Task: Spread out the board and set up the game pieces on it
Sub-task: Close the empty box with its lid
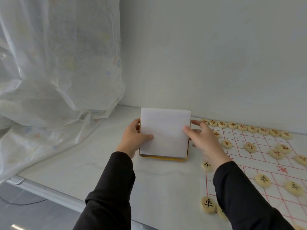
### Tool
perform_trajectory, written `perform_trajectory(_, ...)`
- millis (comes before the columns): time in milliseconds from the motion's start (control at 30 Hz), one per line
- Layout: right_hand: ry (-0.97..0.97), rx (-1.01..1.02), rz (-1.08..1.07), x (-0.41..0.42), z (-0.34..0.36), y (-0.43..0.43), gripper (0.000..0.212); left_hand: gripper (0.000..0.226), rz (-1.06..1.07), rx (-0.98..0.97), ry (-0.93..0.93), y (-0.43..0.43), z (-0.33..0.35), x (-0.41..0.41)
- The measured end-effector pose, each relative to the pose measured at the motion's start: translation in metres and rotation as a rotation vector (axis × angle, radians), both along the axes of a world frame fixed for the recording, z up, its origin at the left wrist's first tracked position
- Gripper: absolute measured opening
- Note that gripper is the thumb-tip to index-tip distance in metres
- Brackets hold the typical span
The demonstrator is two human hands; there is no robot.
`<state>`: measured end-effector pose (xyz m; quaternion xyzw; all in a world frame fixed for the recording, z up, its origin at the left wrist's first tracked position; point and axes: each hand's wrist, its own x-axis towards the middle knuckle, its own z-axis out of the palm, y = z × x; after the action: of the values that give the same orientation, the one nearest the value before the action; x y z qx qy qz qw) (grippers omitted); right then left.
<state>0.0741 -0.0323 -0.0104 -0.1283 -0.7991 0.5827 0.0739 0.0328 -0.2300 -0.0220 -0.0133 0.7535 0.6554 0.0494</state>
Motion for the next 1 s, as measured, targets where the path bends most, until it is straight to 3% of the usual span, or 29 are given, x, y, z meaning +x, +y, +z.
perform_trajectory(133, 0.162, 0.047, -0.011, 0.007, 0.015, -0.005, 0.036, 0.058, -0.061, -0.008, 0.119, 0.009, 0.003, 0.004)
perform_trajectory(267, 0.133, 0.017, -0.031, 0.01, 0.015, -0.008, 0.035, 0.057, -0.125, 0.216, 0.121, 0.017, 0.004, 0.01)
perform_trajectory(400, 0.102, -0.054, -0.041, 0.005, 0.014, -0.008, 0.042, 0.061, -0.041, 0.245, 0.129, 0.025, 0.004, 0.012)
perform_trajectory(567, 0.063, -0.226, -0.056, -0.002, 0.011, -0.012, 0.05, 0.03, 0.067, 0.313, 0.098, 0.034, 0.009, 0.015)
perform_trajectory(733, 0.038, -0.399, -0.03, 0.001, 0.016, -0.015, 0.028, 0.03, 0.065, 0.351, 0.072, 0.035, 0.011, 0.015)
perform_trajectory(1000, 0.044, -0.405, 0.011, 0.003, 0.017, -0.009, 0.015, 0.04, 0.012, 0.406, 0.105, 0.03, 0.014, 0.013)
